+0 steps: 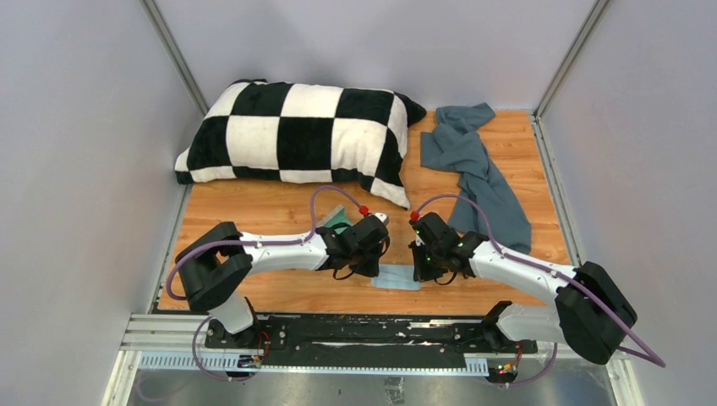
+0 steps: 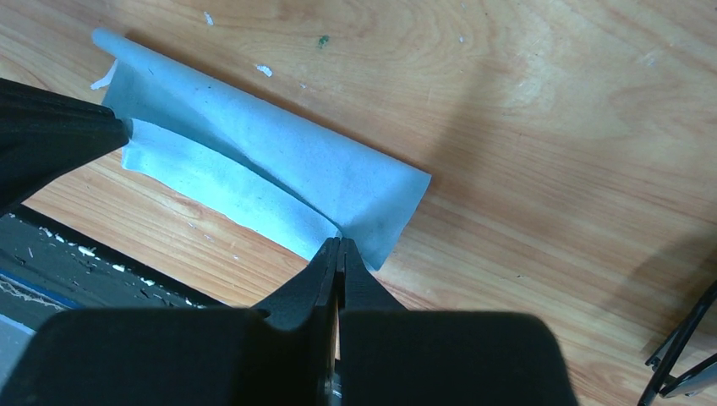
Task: Organize the sunglasses
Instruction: Fold the glasses cleaning cloth at the center of the board.
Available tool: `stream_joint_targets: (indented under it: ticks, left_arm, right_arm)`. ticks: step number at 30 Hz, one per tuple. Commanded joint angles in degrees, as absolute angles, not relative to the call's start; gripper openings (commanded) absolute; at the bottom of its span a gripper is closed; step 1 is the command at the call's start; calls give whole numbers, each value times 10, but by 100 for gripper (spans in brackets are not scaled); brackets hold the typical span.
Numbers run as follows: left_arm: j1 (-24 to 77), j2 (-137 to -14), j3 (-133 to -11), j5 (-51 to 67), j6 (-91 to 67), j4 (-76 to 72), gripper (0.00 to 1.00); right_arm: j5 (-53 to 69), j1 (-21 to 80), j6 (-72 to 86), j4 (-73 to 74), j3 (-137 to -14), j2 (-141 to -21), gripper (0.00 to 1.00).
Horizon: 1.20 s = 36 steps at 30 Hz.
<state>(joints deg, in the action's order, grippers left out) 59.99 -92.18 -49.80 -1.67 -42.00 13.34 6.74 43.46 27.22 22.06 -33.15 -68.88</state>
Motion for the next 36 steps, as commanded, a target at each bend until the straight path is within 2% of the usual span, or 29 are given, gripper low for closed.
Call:
stream_joint_targets:
  ticks: [1, 33, 35, 36]
  left_arm:
    - [609, -906, -493, -21, -423, 135, 0]
    - [621, -913, -469, -19, -445, 119, 0]
    - [621, -911, -469, -24, -446, 122, 7]
    - [621, -910, -469, -26, -446, 124, 16]
  right_arm:
    - [55, 447, 279, 234, -320, -680, 0]
    - [47, 457, 294, 236, -306, -676, 0]
    - [47, 458, 294, 236, -306, -676, 6]
    - [47, 458, 295, 237, -306, -675, 9]
